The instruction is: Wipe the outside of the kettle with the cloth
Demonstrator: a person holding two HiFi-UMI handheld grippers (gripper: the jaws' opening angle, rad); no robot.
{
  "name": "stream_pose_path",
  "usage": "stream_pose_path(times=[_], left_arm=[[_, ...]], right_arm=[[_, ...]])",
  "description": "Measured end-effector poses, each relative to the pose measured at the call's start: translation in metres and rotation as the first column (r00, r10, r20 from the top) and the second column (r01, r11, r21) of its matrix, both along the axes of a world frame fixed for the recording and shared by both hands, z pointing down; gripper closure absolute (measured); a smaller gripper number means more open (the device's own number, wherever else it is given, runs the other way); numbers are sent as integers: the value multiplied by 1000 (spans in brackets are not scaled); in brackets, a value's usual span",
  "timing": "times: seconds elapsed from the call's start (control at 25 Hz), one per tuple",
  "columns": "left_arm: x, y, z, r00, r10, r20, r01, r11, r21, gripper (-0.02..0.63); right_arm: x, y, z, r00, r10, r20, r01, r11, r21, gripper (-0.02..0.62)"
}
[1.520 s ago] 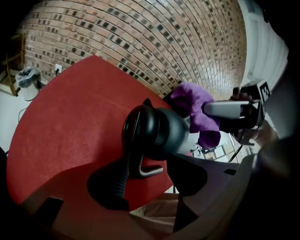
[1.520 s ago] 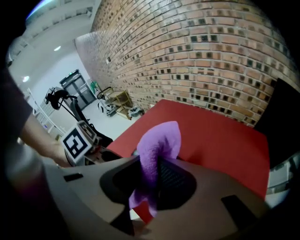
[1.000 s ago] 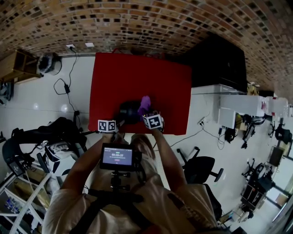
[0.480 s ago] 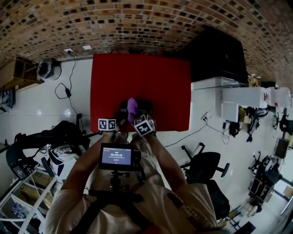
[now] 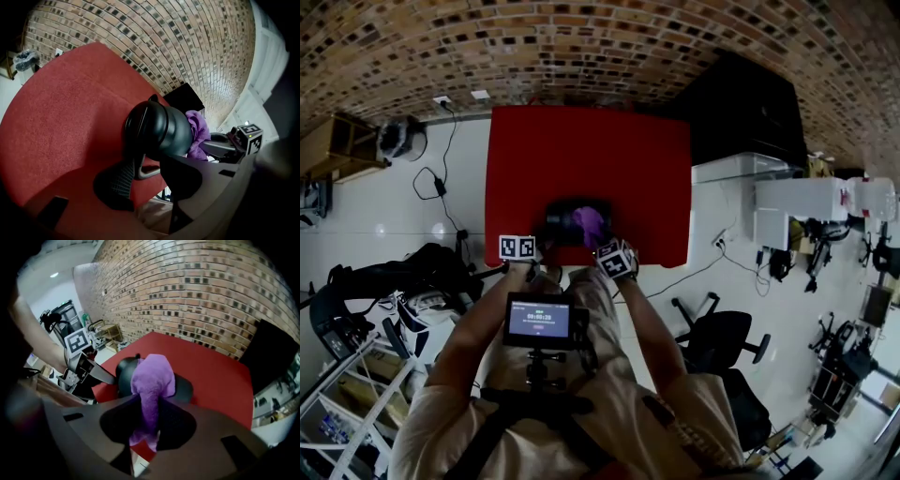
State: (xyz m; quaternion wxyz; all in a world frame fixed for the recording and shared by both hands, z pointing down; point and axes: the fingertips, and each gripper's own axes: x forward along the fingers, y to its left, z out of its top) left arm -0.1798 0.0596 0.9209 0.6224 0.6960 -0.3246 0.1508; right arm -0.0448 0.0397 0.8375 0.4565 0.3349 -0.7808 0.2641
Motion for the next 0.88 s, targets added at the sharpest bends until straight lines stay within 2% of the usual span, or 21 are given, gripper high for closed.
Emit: stream_pose_path(times=[0.2, 0.28, 0.32, 0.4, 0.48, 0.56, 0.64, 0.72, 0.76, 0.84, 0.88], left_arm=[[0, -3, -4, 1000, -11, -4, 11, 1000, 8, 453], [1, -2, -2, 1000, 2, 5, -2, 1000, 0, 453], [1, -1, -1, 1000, 12, 12, -11, 1000, -5, 453], [0, -1, 1, 1000, 20, 22, -20, 1000, -9, 453], [-2, -2, 1, 1000, 1, 16, -1, 1000, -12, 454], [-1, -3, 0, 1000, -19, 4, 19, 1000, -20, 454], [-1, -3, 1, 1000, -14, 10, 14, 1000, -15, 456], [-1, -3, 1, 1000, -2, 20, 3, 1000, -11, 463], [0, -3, 1, 1000, 0, 21, 1, 1000, -12, 463], [0, -4, 1, 1000, 1, 21, -1, 1000, -15, 468], [0, -4, 2, 1000, 4, 20, -4, 1000, -16, 468]], right_arm=[[77, -10, 14, 973, 226, -39, -227, 974, -9, 499], [91, -25, 8, 956, 289, -46, -289, 957, 9, 500], [86, -34, -2, 956, 293, -26, -293, 956, 19, 500], [48, -50, -26, 976, 216, 32, -216, 976, 17, 500], [-7, -58, -37, 997, 59, 55, -58, 998, -21, 499], [-57, -64, -34, 995, -79, 57, 83, 995, -63, 499], [-98, -74, -22, 985, -156, 68, 163, 981, -102, 499], [-126, -71, -4, 976, -199, 82, 212, 960, -184, 499], [-131, -59, 3, 975, -198, 102, 218, 939, -265, 499], [-125, -41, 6, 981, -129, 146, 179, 894, -410, 497], [-111, -45, 5, 986, -85, 141, 139, 892, -430, 492]])
